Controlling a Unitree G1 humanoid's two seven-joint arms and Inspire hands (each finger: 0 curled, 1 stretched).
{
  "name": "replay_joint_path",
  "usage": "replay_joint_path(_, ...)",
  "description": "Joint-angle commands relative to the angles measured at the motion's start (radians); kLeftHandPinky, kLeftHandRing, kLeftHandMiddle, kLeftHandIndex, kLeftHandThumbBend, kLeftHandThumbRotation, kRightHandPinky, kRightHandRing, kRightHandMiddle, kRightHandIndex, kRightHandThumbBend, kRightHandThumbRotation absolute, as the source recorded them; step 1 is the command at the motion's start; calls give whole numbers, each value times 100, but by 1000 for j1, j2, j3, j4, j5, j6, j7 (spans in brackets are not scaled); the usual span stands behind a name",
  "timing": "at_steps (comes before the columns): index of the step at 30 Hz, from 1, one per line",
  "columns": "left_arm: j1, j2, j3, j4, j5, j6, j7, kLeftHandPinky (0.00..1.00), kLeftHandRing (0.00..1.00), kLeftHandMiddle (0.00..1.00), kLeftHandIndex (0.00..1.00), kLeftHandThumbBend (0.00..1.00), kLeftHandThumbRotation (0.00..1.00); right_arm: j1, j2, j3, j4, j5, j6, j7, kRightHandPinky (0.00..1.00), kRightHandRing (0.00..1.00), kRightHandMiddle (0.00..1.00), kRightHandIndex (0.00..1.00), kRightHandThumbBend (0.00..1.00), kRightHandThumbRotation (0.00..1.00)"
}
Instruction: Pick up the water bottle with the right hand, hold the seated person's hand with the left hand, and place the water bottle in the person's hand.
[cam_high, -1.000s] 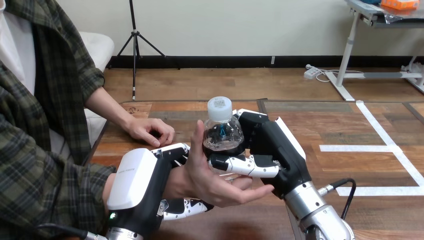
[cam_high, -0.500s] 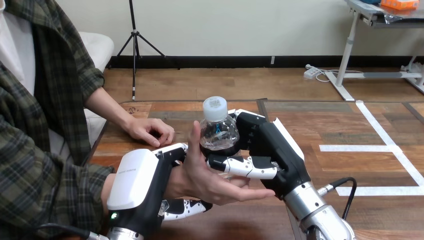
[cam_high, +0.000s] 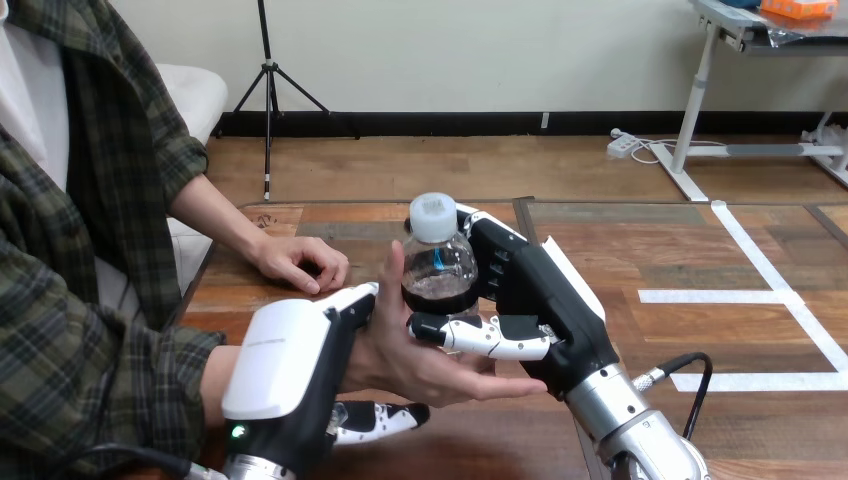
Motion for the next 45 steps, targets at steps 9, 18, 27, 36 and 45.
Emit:
replay_joint_path(9,-41,10,-9,-41,5,-13,49,51,70,83,88,87,0,-58,-1,-10,-38,-15,-34,-25,90,94,96,93,80,17)
replay_joint_path(18,-40,16,-11,-40,6,-12,52,52,71,84,90,87,0,-62,-2,-12,-35,-14,-38,-29,93,96,97,95,80,19)
replay_joint_path(27,-41,20,-13,-40,5,-12,50,53,72,85,91,87,0,-66,-4,-14,-30,-10,-41,-28,95,97,98,95,80,20)
replay_joint_path(36,-46,35,-17,-31,-20,-39,36,57,77,90,94,86,0,-67,-6,-14,-27,-15,-44,-30,95,97,98,95,80,21)
replay_joint_path(45,-68,66,-22,5,-30,-119,56,62,84,96,99,88,6,-67,-7,-14,-24,-19,-44,-34,95,96,97,94,81,21)
